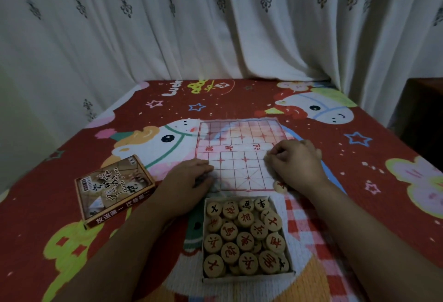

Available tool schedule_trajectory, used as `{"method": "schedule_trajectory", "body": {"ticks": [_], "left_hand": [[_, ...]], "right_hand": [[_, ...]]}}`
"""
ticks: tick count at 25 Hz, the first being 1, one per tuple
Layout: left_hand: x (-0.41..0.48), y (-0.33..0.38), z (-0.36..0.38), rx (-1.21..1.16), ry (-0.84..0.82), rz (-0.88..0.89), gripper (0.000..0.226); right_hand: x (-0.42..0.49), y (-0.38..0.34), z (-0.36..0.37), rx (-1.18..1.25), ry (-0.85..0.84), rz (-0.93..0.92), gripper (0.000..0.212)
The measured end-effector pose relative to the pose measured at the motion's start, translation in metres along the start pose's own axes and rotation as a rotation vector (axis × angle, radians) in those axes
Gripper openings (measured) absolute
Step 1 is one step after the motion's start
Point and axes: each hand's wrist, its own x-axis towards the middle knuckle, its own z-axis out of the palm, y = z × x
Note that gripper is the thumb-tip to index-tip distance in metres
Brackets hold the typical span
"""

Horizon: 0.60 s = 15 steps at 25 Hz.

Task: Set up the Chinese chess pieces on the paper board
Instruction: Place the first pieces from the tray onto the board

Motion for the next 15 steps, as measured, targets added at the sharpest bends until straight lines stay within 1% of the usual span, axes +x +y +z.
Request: {"method": "schedule_trajectory", "body": {"ticks": [5,7,9,10,12,14,15], "left_hand": [[-0.001,0.002,-0.001,-0.008,0.000,0.001,0.041],[-0.001,0.002,-0.001,-0.005,-0.003,0.003,0.040],[-0.001,0.003,-0.002,-0.009,-0.005,0.006,0.039],[-0.001,0.002,-0.001,-0.014,-0.004,0.008,0.038],[-0.001,0.001,-0.001,-0.024,0.000,0.008,0.038],[-0.001,0.000,-0.001,-0.030,-0.003,0.005,0.039],[0.000,0.000,0.000,-0.028,-0.004,0.005,0.039]], "right_hand": [[-0.011,0.003,-0.002,0.074,0.041,-0.046,0.008],[-0.016,0.004,-0.005,0.157,0.013,-0.085,0.006],[-0.023,0.001,-0.013,0.316,-0.064,-0.135,0.007],[-0.029,-0.003,-0.021,0.380,-0.152,-0.152,0.007],[-0.038,-0.011,-0.041,0.443,-0.426,-0.175,0.005],[-0.046,-0.017,-0.059,0.472,-0.717,-0.170,0.011],[-0.048,-0.017,-0.064,0.465,-0.810,-0.167,0.014]]}}
